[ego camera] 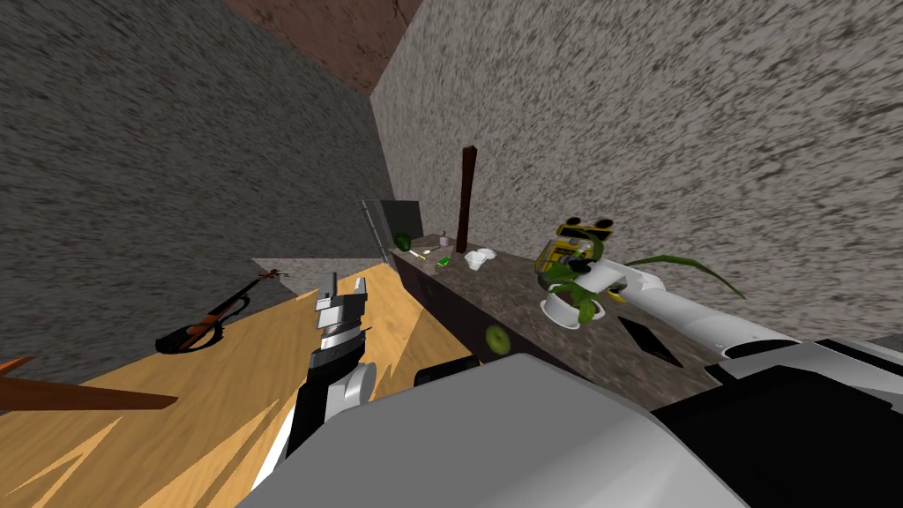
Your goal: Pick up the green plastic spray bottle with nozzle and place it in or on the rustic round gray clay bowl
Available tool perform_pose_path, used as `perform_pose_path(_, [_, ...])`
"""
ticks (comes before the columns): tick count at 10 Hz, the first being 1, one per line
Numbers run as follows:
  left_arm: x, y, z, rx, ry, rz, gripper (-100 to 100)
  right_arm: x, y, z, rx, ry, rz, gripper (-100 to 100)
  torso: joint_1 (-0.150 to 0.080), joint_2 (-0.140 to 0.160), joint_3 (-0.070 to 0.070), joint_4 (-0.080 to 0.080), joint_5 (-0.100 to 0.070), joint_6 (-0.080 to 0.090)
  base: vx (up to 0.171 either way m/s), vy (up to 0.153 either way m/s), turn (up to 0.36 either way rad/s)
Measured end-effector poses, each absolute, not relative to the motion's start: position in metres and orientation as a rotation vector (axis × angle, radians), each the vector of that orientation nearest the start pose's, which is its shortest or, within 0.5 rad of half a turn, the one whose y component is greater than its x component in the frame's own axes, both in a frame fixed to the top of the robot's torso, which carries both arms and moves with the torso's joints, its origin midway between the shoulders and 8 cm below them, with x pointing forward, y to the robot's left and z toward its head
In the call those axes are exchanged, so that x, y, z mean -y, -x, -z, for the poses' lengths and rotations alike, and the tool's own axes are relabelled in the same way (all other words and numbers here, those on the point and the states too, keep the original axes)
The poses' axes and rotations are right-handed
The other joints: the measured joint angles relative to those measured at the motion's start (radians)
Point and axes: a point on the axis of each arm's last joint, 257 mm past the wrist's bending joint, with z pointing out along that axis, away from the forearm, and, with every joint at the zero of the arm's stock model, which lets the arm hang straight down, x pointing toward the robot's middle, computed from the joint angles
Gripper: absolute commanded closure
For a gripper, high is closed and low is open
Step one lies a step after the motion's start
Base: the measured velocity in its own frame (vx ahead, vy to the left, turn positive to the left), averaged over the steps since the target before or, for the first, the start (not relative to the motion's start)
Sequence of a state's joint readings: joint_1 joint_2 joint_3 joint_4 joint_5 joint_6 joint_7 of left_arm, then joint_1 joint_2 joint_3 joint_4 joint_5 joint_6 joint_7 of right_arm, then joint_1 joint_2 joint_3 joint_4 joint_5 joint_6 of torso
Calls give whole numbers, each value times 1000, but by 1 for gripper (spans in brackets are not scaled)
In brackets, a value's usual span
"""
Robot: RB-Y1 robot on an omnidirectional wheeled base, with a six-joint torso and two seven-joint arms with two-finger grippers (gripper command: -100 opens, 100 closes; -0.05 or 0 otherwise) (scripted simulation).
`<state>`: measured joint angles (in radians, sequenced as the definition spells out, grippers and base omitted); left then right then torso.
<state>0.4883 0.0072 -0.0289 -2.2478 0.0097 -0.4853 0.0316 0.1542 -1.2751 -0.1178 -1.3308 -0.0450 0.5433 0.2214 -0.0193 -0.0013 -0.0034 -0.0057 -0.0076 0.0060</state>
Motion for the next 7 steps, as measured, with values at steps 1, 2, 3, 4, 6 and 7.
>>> perform_pose_path(1, [-270, -355, -11, -628, 705, 1363, 0, 782, -401, 95, -1693, -767, 600, -100, 8, 1, 0, 0, 1, -1, 3, -22, 0])
perform_pose_path(2, [-270, -355, -11, -628, 705, 1363, 0, 782, -401, 95, -1693, -768, 600, -100, 14, 2, 1, 0, 2, -2, 1, -9, 0])
perform_pose_path(3, [-270, -355, -11, -628, 705, 1363, 0, 782, -401, 95, -1693, -768, 600, -100, 17, 2, 1, 0, 3, -2, 0, 0, 0])
perform_pose_path(4, [-270, -355, -11, -628, 705, 1363, 0, 782, -401, 95, -1693, -768, 600, -100, 18, 3, 1, 0, 3, -2, 0, 0, 0])
perform_pose_path(6, [-270, -355, -11, -628, 705, 1363, 0, 782, -401, 95, -1693, -768, 600, 0, 18, 3, 1, 0, 3, -2, 0, 0, 0])
perform_pose_path(7, [-270, -355, -11, -628, 705, 1363, 0, 782, -401, 95, -1693, -768, 600, -100, 18, 3, 1, 0, 3, -2, -5, -10, -17])
